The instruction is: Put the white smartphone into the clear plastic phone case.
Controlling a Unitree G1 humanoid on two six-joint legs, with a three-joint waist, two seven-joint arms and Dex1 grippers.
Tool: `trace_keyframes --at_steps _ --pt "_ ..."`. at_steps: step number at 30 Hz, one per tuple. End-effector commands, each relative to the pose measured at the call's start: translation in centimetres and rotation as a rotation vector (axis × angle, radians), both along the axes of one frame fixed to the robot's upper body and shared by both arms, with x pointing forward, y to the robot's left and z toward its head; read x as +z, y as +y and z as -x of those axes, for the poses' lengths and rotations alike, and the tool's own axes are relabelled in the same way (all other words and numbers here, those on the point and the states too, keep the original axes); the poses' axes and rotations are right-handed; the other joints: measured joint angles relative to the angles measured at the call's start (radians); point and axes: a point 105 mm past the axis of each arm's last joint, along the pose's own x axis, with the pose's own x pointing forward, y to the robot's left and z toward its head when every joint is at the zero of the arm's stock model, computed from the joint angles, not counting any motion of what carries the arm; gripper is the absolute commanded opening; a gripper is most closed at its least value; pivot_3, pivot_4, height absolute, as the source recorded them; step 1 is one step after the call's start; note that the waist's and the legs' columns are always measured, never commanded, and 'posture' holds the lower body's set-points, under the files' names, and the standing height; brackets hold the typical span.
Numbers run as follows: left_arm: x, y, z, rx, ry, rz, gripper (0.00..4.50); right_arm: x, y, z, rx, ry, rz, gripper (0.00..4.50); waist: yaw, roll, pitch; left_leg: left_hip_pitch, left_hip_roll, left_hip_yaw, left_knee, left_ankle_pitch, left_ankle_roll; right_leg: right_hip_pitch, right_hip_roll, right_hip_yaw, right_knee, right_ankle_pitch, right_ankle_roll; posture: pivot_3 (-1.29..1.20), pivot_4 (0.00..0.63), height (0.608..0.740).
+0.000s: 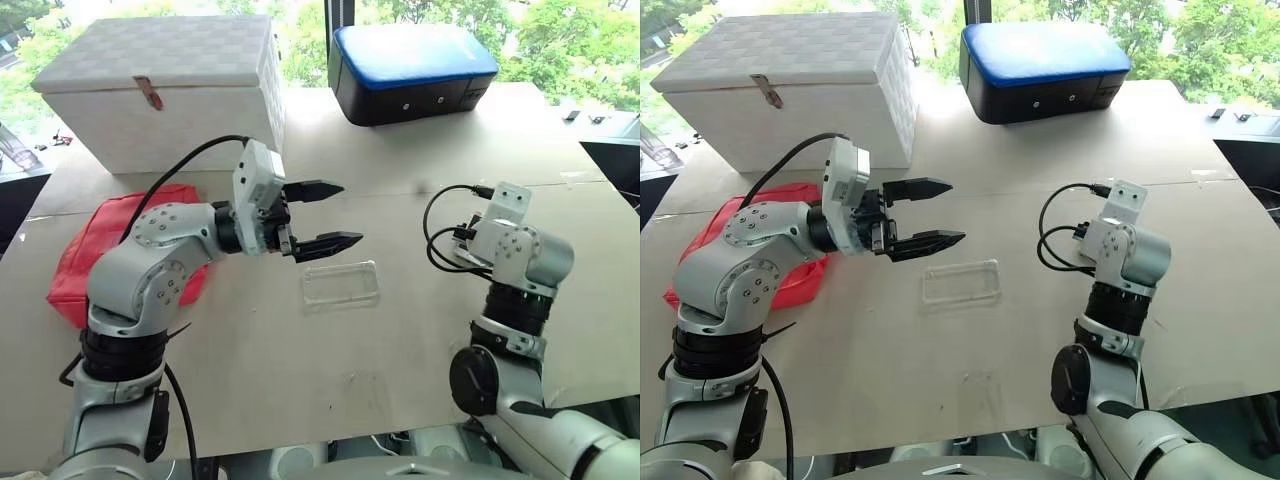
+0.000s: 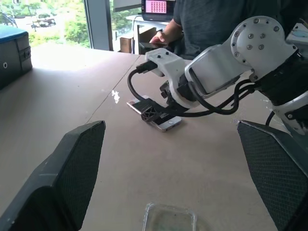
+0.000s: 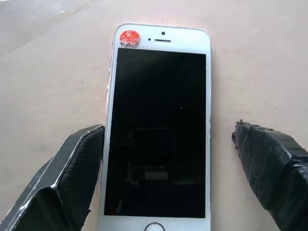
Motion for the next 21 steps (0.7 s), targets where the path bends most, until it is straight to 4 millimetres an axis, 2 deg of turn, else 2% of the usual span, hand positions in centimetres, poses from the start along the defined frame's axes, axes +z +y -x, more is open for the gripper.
trace_keyframes --at_steps 1,3,4,5,6,8,10,11,13,17,18,21 --pt "0.5 0.2 0.2 0.003 -0.043 0.003 4.46 -1.9 4.0 -0.2 0.042 0.089 -0.045 4.50 -0.001 -0.002 -0.002 0.001 0.000 0.000 0.000 0.000 0.000 0.001 0.000 0.000 0.000 0.000 0.000 0.00 0.150 0.740" --pt "0.4 0.3 0.3 0.006 -0.043 0.004 4.46 -2.4 4.0 -0.2 0.055 0.098 -0.034 4.50 -0.001 -0.003 -0.004 0.003 0.000 0.000 0.000 0.000 0.000 0.003 0.000 0.001 0.000 -0.001 0.001 0.00 0.150 0.740" --pt "0.3 0.4 0.3 0.011 -0.044 0.002 4.50 -2.8 3.8 -0.1 0.077 0.105 -0.023 3.97 -0.001 -0.003 -0.004 0.004 0.000 0.000 0.000 0.000 0.000 0.005 0.000 0.002 0.000 -0.002 0.003 0.00 0.150 0.740" --pt "0.2 0.5 0.3 0.017 -0.044 0.001 4.50 -3.2 3.4 0.1 0.102 0.114 -0.003 3.69 -0.001 -0.003 -0.004 0.006 0.000 0.000 0.000 0.000 0.000 0.007 0.001 0.003 0.000 -0.002 0.003 0.00 0.150 0.740" --pt "0.1 0.6 0.3 0.023 -0.043 -0.001 4.50 -3.5 3.0 0.3 0.133 0.115 0.018 3.20 -0.002 -0.003 -0.004 0.008 0.000 0.000 0.000 0.000 0.000 0.008 0.001 0.004 0.000 -0.002 0.003 0.00 0.150 0.740" --pt "0.0 0.9 0.3 0.035 -0.042 -0.006 4.50 -3.4 2.6 0.3 0.252 0.069 0.050 2.40 -0.001 -0.006 -0.006 0.009 0.000 0.000 -0.002 0.000 0.000 0.008 0.002 0.008 0.000 -0.003 0.003 0.00 0.150 0.740" --pt "-0.2 1.1 0.3 0.044 -0.041 -0.011 4.50 -2.6 1.9 0.1 0.391 -0.006 0.118 1.38 -0.001 -0.007 -0.008 0.010 0.001 -0.001 -0.004 0.000 0.000 0.008 0.003 0.008 -0.001 -0.003 0.003 0.00 0.150 0.740" --pt "-0.2 1.2 0.3 0.048 -0.041 -0.013 4.50 -1.8 2.1 0.0 0.519 -0.062 0.140 0.94 0.000 -0.007 -0.007 0.010 0.001 -0.001 -0.005 0.000 0.000 0.008 0.003 0.008 -0.002 -0.003 0.003 0.00 0.150 0.740" --pt "-0.4 1.4 0.3 0.059 -0.038 -0.016 4.50 0.2 3.1 0.1 0.804 -0.201 0.071 0.04 0.001 -0.004 -0.006 0.009 0.000 -0.001 -0.005 0.000 0.000 0.008 0.002 0.009 -0.003 -0.003 0.003 0.00 0.150 0.740" --pt "-0.8 1.8 0.4 0.073 -0.034 -0.028 4.50 2.2 4.1 1.8 1.214 -0.262 -0.008 0.04 -0.003 0.000 -0.002 0.006 0.000 0.000 -0.006 -0.002 0.002 0.006 0.004 0.010 -0.006 -0.002 0.003 0.00 0.150 0.740" --pt "-0.9 1.9 0.4 0.078 -0.034 -0.033 4.50 2.3 3.0 1.0 1.223 -0.223 0.049 0.04 -0.008 0.000 -0.002 0.006 0.001 0.001 -0.006 -0.002 0.003 0.005 0.004 0.010 -0.006 -0.002 0.003 0.00 0.150 0.740" --pt "-0.9 2.3 0.4 0.104 -0.039 -0.037 4.50 3.6 -0.2 -2.3 1.058 -0.204 0.126 0.04 -0.005 0.003 0.001 0.008 0.002 0.003 -0.013 -0.001 0.002 0.001 0.009 0.015 -0.005 -0.002 0.003 0.00 0.150 0.740"
